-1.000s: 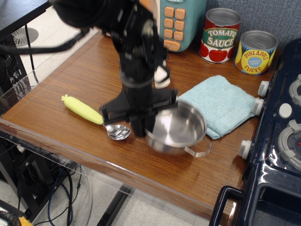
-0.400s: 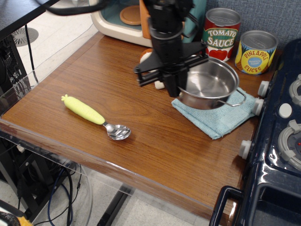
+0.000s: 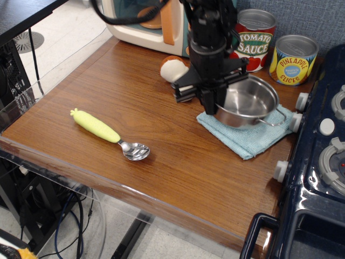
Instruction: Pick up the pot and place it on the blue cloth.
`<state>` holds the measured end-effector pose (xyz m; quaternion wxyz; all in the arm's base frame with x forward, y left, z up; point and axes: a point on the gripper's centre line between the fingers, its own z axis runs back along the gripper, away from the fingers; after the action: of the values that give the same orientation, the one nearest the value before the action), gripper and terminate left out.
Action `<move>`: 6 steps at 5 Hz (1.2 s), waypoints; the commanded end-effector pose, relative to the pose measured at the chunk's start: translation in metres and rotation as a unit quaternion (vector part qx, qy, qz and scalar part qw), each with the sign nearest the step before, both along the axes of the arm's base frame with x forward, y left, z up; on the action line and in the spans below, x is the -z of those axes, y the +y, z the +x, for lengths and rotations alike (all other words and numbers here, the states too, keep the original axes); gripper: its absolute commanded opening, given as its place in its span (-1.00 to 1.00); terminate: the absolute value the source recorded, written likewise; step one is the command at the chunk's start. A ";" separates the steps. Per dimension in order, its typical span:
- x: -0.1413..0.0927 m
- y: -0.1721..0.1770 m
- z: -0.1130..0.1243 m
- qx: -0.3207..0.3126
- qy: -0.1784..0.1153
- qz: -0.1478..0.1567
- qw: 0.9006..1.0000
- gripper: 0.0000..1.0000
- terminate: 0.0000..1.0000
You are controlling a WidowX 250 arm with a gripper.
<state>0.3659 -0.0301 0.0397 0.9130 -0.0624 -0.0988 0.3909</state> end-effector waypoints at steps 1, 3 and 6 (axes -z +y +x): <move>0.000 -0.002 0.011 0.007 -0.009 0.000 1.000 -1.00 -1.00; -0.014 0.000 -0.001 -0.029 -0.007 0.051 0.998 1.00 -1.00; -0.065 0.005 -0.024 -0.066 -0.036 0.035 0.997 1.00 -1.00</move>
<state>0.3417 -0.0371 0.0876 0.8869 -0.0269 -0.1257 0.4437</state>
